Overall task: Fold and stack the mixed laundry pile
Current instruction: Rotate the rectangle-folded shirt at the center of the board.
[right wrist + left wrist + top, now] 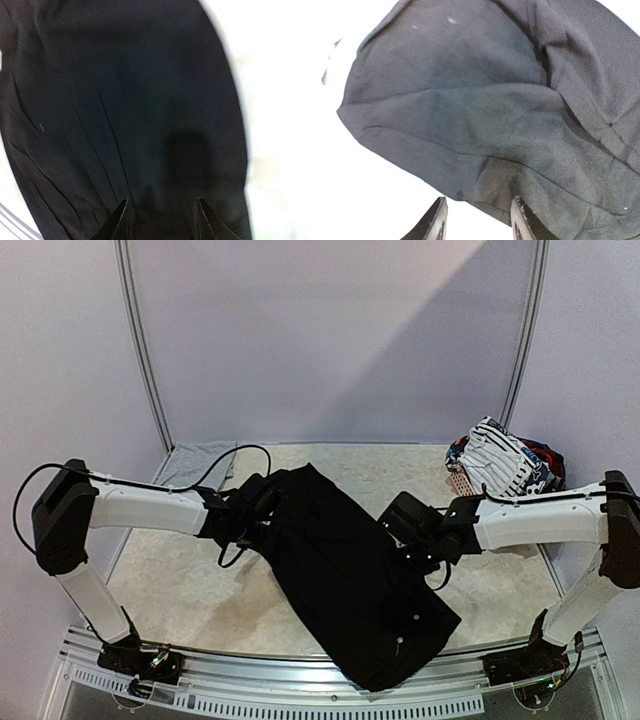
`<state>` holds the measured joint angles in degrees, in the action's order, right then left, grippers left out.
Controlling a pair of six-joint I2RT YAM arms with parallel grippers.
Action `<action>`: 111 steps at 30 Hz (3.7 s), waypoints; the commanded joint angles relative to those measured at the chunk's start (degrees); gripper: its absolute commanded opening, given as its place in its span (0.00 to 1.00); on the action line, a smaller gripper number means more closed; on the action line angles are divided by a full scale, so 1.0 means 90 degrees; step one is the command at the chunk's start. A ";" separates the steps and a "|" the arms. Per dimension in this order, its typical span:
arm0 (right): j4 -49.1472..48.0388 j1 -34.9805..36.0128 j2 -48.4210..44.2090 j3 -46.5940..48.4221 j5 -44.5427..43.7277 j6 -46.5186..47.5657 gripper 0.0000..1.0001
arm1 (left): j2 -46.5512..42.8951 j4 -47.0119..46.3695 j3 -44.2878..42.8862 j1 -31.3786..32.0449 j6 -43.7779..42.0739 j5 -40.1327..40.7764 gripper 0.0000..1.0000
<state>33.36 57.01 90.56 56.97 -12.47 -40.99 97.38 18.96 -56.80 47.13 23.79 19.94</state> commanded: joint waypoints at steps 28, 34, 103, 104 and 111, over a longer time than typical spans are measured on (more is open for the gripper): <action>-0.1543 -0.2853 0.2693 0.1605 0.3634 0.2445 0.69 | -0.1170 -0.2439 0.2302 -0.0611 0.1308 -0.0775 0.66; -0.1803 -0.2849 0.2607 0.1221 0.3890 0.2438 0.41 | -0.0723 -0.3120 0.2335 -0.1000 0.1303 -0.1341 0.63; -0.2608 -0.1451 0.0199 -0.0693 0.1801 -0.0709 0.52 | -0.3130 0.1148 0.1689 0.1878 0.1711 0.0320 0.70; -0.2505 -0.1443 0.0054 -0.0773 0.1933 -0.0660 0.54 | -0.3168 0.1252 0.1675 0.1994 0.1742 0.0225 0.69; -0.1723 -0.0689 -0.1110 -0.1651 0.2345 -0.0615 0.64 | -0.3680 0.1684 0.1911 0.2780 0.2001 -0.0804 0.69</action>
<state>9.69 46.06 84.36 46.72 6.04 -47.66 67.22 30.13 -41.93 68.31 39.09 19.03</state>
